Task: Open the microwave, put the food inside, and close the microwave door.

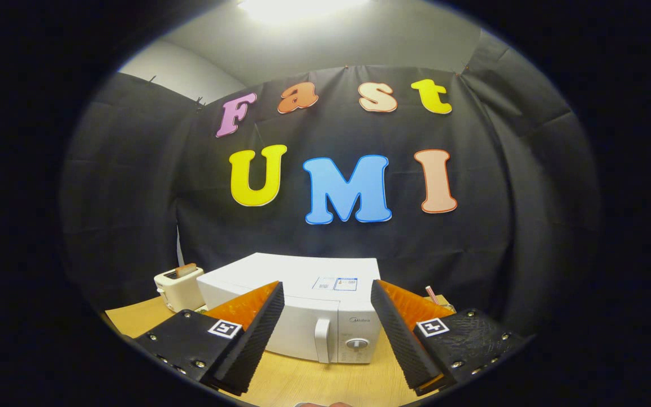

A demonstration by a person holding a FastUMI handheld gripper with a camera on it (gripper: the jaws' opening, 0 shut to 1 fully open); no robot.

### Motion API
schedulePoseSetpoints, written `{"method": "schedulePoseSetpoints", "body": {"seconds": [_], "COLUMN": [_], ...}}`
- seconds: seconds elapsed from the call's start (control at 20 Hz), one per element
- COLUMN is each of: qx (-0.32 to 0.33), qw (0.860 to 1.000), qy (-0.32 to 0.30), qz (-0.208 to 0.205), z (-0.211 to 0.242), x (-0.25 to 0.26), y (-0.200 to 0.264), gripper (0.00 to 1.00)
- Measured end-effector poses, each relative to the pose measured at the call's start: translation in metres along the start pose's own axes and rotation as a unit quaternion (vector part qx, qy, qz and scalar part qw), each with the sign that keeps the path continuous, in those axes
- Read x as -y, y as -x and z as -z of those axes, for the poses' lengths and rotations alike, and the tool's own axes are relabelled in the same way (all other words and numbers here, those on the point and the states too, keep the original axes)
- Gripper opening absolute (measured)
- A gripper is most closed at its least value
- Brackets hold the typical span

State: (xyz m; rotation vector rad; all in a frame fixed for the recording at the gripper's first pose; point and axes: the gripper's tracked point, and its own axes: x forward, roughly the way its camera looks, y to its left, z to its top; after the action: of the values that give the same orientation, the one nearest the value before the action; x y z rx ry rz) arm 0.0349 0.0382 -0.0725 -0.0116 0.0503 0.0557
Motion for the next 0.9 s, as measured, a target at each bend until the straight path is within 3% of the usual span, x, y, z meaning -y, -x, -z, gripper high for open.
{"method": "schedulePoseSetpoints", "body": {"seconds": [0.65,0.9], "qx": [-0.024,-0.027], "qw": [1.0,0.999], "qy": [-0.01,-0.005], "qz": [0.016,0.041], "z": [0.08,0.103], "x": [-0.018,-0.015], "y": [-0.05,-0.07], "gripper": [0.97,0.97]}}
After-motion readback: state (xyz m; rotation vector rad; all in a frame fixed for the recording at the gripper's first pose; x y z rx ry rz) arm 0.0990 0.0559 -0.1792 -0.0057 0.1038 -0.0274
